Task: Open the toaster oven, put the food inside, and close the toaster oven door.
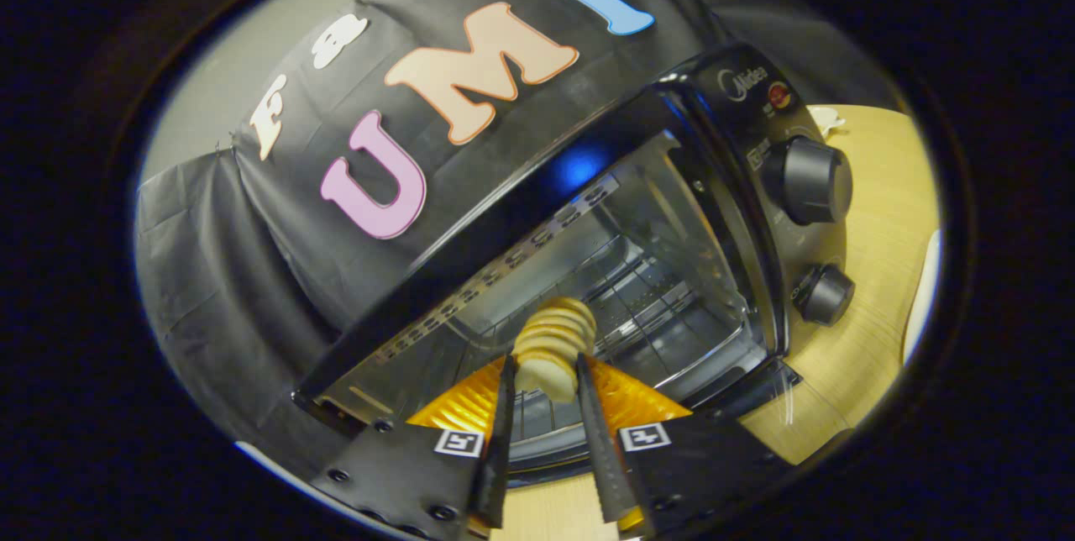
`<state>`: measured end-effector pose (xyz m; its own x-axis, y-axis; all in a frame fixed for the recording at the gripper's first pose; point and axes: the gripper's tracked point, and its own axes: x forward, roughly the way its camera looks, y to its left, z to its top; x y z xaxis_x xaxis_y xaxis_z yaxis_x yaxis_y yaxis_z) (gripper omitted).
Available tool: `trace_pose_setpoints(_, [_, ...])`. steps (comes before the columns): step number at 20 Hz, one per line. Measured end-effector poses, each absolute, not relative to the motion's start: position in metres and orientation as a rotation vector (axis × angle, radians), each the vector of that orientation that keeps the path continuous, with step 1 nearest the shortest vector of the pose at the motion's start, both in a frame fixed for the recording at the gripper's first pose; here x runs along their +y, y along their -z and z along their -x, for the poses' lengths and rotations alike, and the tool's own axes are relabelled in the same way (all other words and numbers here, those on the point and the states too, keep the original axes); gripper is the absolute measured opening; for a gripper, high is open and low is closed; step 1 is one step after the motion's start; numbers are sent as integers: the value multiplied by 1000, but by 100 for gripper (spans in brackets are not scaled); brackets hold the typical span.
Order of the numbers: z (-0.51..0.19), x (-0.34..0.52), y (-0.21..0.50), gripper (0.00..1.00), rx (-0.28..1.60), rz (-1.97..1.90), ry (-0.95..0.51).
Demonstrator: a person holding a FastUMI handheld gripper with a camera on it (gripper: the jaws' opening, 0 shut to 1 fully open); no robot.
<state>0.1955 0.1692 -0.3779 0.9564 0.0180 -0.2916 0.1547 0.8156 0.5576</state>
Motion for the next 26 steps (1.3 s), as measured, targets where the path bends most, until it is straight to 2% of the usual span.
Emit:
trace_pose_setpoints(9, [-131, 179, 349, 99, 281, -451, -28])
trace_pose_setpoints(17, [-32, 181, 343, 99, 304, -348, -132])
trace_pose_setpoints(23, [35, 167, 376, 99, 433, -341, -123])
trace_pose_setpoints(26, [51, 176, 389, 99, 498, -325, -167])
